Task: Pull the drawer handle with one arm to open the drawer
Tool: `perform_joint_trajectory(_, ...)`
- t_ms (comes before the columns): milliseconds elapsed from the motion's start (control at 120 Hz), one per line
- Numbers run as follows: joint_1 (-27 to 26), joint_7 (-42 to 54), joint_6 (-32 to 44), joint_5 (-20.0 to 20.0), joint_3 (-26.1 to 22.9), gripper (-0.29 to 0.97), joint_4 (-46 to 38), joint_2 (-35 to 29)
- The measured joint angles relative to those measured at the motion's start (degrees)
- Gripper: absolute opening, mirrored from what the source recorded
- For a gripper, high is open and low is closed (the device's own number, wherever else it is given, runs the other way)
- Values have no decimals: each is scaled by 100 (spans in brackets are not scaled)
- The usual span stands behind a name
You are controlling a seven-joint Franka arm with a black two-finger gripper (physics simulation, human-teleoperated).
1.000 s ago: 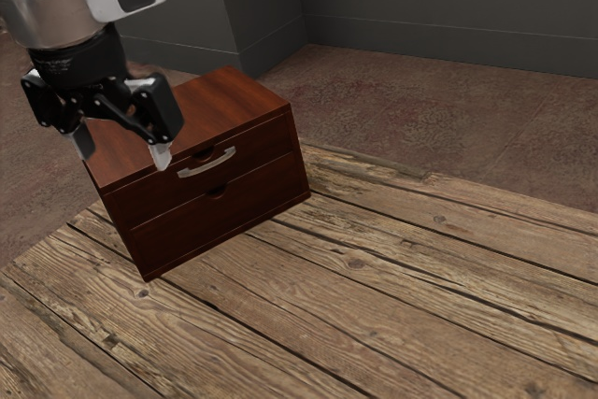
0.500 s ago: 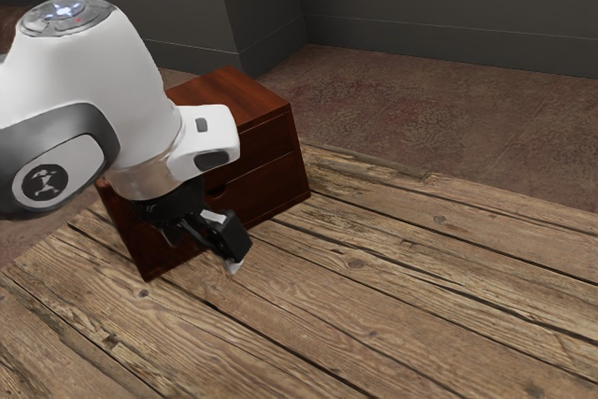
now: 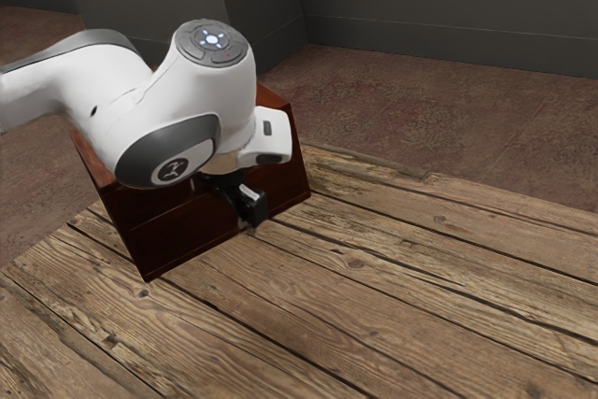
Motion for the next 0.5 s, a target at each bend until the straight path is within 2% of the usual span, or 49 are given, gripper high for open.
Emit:
perform_joint_trajectory(250, 411, 153, 298, 363, 2, 68, 499, 493)
perform_joint_trajectory(500, 804, 323, 521, 461, -5, 68, 718, 975)
